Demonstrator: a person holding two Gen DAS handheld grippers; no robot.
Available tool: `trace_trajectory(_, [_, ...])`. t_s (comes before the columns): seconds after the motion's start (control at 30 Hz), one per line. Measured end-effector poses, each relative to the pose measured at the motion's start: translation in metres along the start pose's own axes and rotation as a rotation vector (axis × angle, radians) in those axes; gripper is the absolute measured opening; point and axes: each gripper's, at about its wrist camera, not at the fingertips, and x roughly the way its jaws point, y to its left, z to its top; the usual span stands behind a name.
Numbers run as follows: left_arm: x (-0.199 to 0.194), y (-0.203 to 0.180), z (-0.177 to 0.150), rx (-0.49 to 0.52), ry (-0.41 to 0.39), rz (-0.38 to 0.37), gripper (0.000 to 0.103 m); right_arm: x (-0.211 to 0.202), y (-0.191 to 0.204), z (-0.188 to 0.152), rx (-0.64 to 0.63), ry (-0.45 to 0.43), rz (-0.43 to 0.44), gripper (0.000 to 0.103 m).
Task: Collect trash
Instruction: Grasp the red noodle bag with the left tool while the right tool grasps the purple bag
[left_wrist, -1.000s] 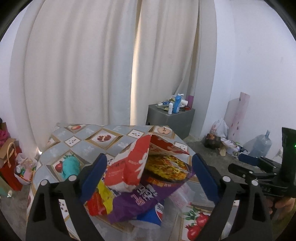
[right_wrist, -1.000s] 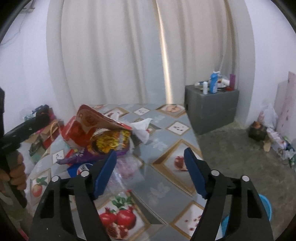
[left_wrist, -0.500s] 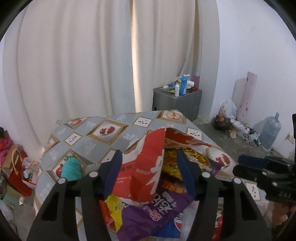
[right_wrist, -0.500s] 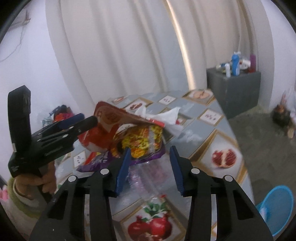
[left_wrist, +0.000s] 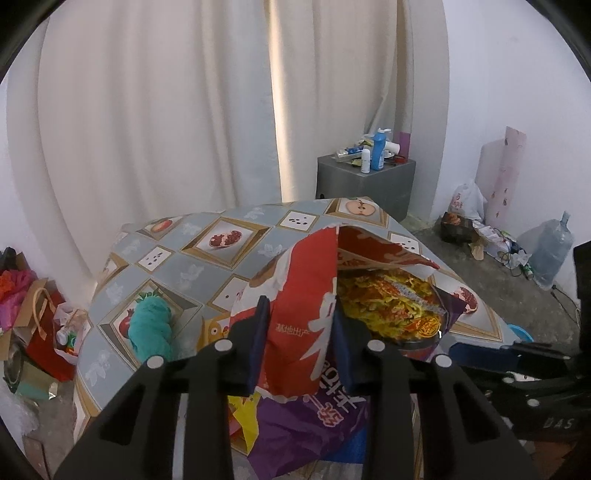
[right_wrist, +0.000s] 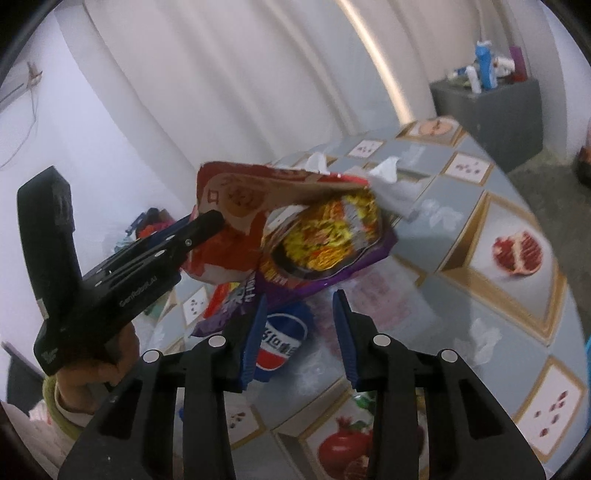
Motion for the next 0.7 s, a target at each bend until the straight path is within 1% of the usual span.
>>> trace_trajectory(0.17, [0.0,0.006,-0.002,-0.028,-0.004,-0.009,0.031,0.012,-0.005,0.003,0.063,0.013,0.026,0.03])
trace_trajectory(0.27, [-0.001,0.006,-0.003,-0.039,-0.007,-0.016,0.031,0.018,-0.008,0.004,0.085,0.014,0.032,0.024])
trace_trajectory(0.53, [-0.001,0.007,-0.004,-0.045,-0.01,-0.021,0.031,0.031,-0.019,0.004,0.178,0.013,0.083,0.017])
trace_trajectory(0.63, [-0.001,0.009,-0.005,-0.049,-0.011,-0.018,0.031,0.036,-0.025,0.002,0.235,0.045,0.123,0.018])
trace_trajectory(0.7, [-0.002,0.01,-0.005,-0.056,-0.013,-0.019,0.031,0.036,-0.026,0.002,0.255,0.048,0.137,0.019])
